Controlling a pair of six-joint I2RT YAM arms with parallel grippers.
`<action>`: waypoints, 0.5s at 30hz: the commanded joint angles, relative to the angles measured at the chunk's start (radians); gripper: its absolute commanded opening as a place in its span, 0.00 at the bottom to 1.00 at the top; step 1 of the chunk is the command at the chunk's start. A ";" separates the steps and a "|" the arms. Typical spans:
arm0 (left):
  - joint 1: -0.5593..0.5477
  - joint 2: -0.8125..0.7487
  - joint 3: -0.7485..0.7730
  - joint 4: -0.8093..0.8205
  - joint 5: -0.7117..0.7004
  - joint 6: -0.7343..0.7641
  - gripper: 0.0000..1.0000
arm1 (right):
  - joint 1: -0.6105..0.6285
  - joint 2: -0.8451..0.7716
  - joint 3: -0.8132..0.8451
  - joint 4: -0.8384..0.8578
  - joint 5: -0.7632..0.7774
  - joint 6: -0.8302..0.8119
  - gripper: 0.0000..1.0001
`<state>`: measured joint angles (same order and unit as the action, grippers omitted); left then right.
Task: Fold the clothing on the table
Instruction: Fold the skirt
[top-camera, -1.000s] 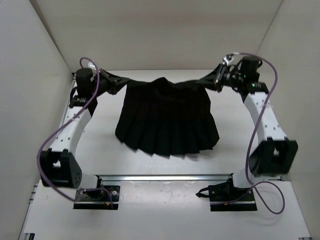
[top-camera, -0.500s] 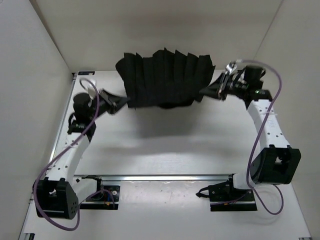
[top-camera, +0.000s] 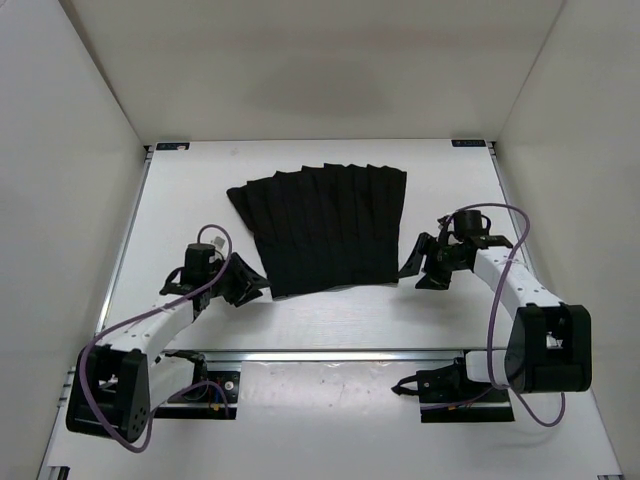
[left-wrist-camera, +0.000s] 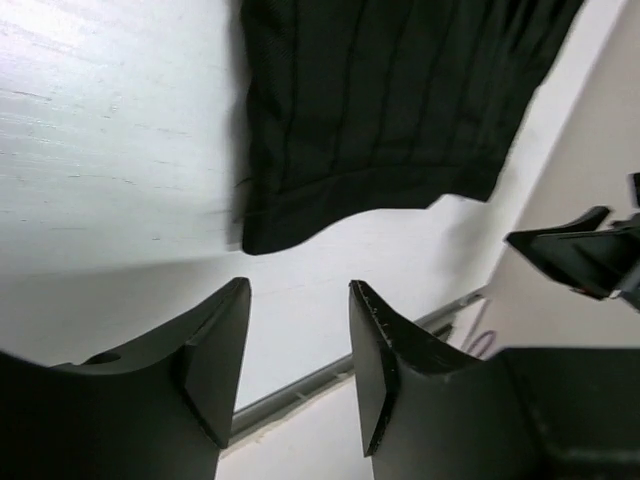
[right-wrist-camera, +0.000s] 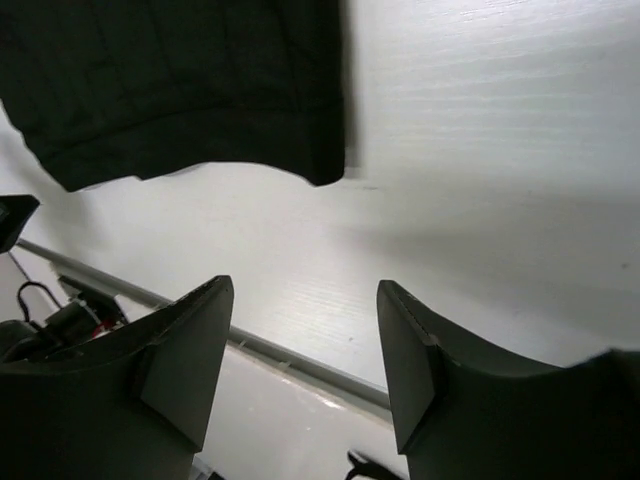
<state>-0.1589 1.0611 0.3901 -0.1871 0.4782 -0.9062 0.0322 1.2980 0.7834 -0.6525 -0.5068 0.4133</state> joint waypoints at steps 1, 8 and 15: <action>-0.037 0.048 0.017 0.018 -0.089 0.049 0.54 | -0.002 0.015 -0.041 0.115 0.051 -0.024 0.57; -0.128 0.181 0.067 0.104 -0.210 0.009 0.54 | 0.018 0.188 -0.020 0.247 0.034 -0.010 0.55; -0.189 0.322 0.153 0.210 -0.245 -0.054 0.52 | 0.051 0.332 0.079 0.280 0.033 0.013 0.51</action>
<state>-0.3286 1.3602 0.5014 -0.0746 0.2756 -0.9260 0.0631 1.5875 0.8169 -0.4400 -0.4938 0.4229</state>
